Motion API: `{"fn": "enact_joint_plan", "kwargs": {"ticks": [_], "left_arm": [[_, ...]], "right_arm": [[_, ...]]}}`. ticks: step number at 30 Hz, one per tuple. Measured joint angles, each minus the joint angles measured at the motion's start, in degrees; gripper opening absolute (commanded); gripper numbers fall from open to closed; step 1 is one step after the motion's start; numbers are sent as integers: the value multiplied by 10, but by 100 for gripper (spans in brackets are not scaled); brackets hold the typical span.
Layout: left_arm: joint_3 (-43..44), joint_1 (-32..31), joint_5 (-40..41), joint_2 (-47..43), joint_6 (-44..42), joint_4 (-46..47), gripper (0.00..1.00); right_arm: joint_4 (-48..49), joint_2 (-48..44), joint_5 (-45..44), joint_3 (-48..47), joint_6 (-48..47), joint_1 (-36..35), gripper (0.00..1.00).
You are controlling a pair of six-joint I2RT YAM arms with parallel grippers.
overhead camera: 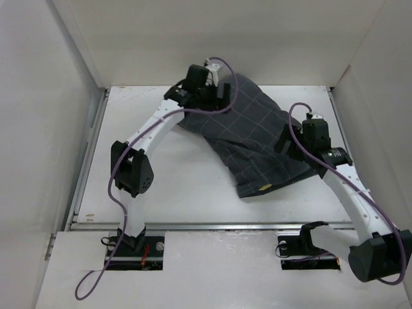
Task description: Put the pillow into the pillowcase
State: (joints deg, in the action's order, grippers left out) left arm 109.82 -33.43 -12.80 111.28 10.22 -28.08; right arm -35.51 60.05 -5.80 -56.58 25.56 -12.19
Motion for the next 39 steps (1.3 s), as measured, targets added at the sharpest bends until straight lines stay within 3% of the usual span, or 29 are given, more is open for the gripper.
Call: {"fn": "enact_joint_plan", "kwargs": {"ticks": [4, 7, 12, 14, 17, 21, 26, 30, 33, 39], "left_arm": [[73, 78, 4, 78, -3, 27, 100], [107, 95, -9, 156, -9, 52, 97], [62, 92, -77, 236, -15, 98, 32], [7, 102, -101, 221, -3, 149, 23], [-102, 118, -111, 153, 23, 209, 22], [-337, 146, -87, -1, 66, 281, 22], [-500, 154, -1, -183, 110, 219, 24], [-507, 128, 61, -258, 127, 130, 43], [-465, 88, 86, -271, 126, 90, 60], [-372, 48, 71, -254, 109, 106, 39]], "right_arm": [[0, 50, 18, 40, 28, 9, 99], [3, 86, 27, 63, 43, 9, 99], [46, 148, 67, 66, 36, 10, 99], [61, 181, 86, 54, 19, 10, 98], [76, 233, 106, 22, -9, 7, 98], [95, 295, 114, -39, -52, -20, 98], [135, 349, 120, -119, -87, -66, 98], [146, 342, 135, -161, -88, -76, 98], [149, 305, 151, -165, -71, -61, 98], [155, 150, 167, -101, -18, 40, 85]]}}
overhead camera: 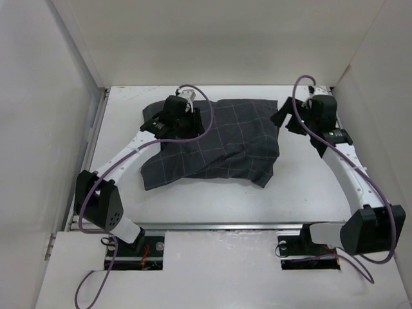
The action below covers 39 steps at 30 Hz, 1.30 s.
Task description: Put the pillow into the pillowcase
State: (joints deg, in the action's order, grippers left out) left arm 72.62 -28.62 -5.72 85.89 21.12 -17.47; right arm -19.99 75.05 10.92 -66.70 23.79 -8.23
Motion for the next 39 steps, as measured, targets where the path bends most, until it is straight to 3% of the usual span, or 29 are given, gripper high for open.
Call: {"fn": "enact_joint_plan", "kwargs": {"ticks": [3, 8, 14, 19, 27, 39], "left_arm": [[8, 14, -24, 41, -3, 19, 28], [-2, 43, -48, 122, -5, 25, 19], [-17, 49, -57, 144, -5, 41, 16], [-20, 54, -66, 144, -4, 48, 15], [-22, 58, -74, 146, -5, 52, 12], [-39, 62, -87, 146, -4, 76, 10]], "right_arm": [[-8, -37, 0, 43, 22, 56, 81], [-65, -9, -40, 94, 38, 89, 75], [-92, 12, -69, 124, 41, 93, 72], [-80, 61, -33, 131, 15, 92, 69], [-36, 70, 32, 136, -35, 10, 69], [10, 28, 87, 57, -57, -76, 68]]}}
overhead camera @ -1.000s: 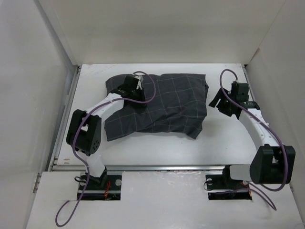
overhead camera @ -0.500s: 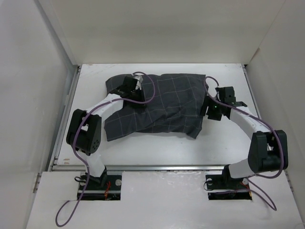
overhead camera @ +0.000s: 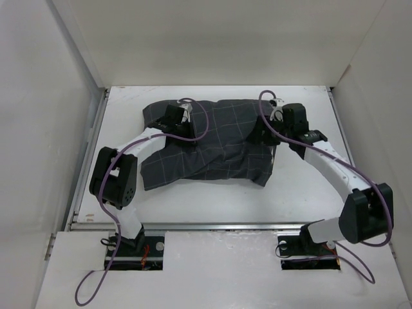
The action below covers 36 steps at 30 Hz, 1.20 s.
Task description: Put the pillow into the pillowcase
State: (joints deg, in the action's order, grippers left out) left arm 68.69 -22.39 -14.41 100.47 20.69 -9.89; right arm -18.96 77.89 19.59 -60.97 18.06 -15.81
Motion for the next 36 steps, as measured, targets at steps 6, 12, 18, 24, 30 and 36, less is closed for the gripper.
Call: {"fn": "enact_joint_plan", "kwargs": {"ticks": [6, 12, 18, 24, 30, 36], "left_arm": [[-2, 0, -2, 3, 0, 4, 7], [-14, 4, -6, 3, 0, 20, 5], [-25, 19, -23, 4, 3, 35, 3], [-26, 26, -35, 7, 4, 38, 3], [-28, 28, -40, 7, 4, 41, 2], [-31, 30, -47, 7, 4, 47, 1]], "right_arm": [[-2, 63, 0, -3, -1, -24, 66], [-28, -2, -42, -3, -2, -12, 68], [-50, -122, -66, 32, 12, 31, 69], [-51, -143, -27, 113, 21, 75, 69], [-13, -81, 52, 163, 26, 84, 66], [105, -38, 181, 176, 29, 84, 56]]}}
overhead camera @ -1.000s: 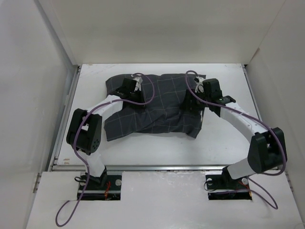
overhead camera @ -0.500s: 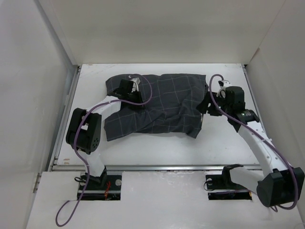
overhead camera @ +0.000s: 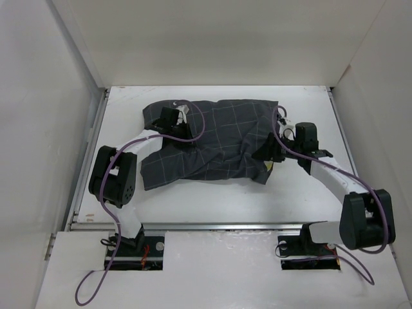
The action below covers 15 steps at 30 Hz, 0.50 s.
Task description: Put the pillow into the pillowcase
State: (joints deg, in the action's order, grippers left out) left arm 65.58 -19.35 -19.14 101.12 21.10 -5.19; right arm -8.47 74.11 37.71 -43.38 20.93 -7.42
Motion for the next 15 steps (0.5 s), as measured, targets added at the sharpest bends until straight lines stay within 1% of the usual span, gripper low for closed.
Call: {"fn": "enact_joint_plan", "kwargs": {"ticks": [3, 7, 9, 10, 11, 13, 14, 15], "left_arm": [[0, 0, -2, 0, 0, 1, 1], [0, 1, -4, 0, 0, 2, 0], [0, 1, -5, 0, 0, 3, 0], [0, 1, -5, 0, 0, 3, 0], [0, 2, -6, 0, 0, 3, 0], [-1, 2, -6, 0, 0, 4, 0], [-1, 2, -5, 0, 0, 5, 0], [-1, 3, -5, 0, 0, 5, 0]], "right_arm": [[58, 35, 63, 1, 4, -2, 62], [110, 79, 106, -6, 4, -9, 63], [130, 107, 123, -16, 3, -12, 49], [142, 120, 130, -20, 5, -13, 32], [155, 129, 136, -21, 7, -13, 25], [165, 135, 144, -22, 10, -13, 16], [165, 134, 146, -22, 9, -13, 8], [161, 129, 148, -23, 6, -12, 4]]}}
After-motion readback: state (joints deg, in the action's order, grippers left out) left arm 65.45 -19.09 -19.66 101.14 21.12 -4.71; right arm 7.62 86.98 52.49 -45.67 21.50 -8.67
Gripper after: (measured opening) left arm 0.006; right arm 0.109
